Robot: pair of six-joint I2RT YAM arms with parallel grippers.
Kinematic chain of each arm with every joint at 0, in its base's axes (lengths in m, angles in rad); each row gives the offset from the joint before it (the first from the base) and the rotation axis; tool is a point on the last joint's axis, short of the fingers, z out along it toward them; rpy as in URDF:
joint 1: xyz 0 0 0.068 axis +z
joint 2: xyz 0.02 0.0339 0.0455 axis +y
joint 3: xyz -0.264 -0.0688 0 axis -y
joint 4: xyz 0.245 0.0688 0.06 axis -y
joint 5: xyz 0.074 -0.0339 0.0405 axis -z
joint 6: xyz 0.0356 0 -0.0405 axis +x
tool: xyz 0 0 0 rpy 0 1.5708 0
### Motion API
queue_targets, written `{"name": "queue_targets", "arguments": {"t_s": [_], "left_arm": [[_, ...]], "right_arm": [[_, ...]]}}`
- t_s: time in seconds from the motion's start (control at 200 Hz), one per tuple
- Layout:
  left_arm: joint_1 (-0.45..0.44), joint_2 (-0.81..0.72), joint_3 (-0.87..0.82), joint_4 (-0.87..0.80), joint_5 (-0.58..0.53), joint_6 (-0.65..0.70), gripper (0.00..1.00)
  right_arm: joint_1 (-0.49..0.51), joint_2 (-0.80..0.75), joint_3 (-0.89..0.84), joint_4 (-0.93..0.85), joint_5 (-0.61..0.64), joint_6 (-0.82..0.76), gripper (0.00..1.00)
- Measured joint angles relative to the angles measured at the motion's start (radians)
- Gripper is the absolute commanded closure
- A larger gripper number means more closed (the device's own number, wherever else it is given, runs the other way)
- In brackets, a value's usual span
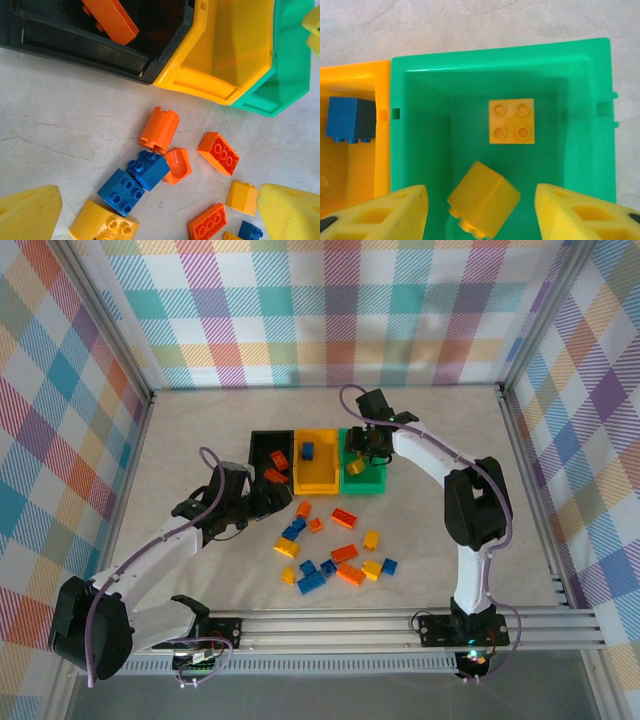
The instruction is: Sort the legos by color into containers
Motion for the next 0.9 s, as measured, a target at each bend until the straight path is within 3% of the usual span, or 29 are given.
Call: {"name": "queue_targets", "arguments": {"t_s": [0.245,0.49,0.69,0.9], "left_arm": [[-0.014,0.032,0.006,-0.023,0.008,0.035,0.04],[-0.138,0.189,0.106,-0.069,-0.027,0.114,0.22],[-0.251,0.375,0.222,-0.158,-0.145,0.203,0.28],[-0.336,0.491,0.29,-0.209,-0.298,0.272,0.38]], "right_arm": [[0.004,-0.111,-0.058,0.019,-0.019,-0.013,0.31],[0.056,-0.382,-0.316,0.108,-0.05,0.015,0.31],[0.072,-0.481,-0.494,0.141,-0.063,0.048,0.31],[0.072,-0.525,-0.528,0.146,-0.055,0.061,0.3]]}}
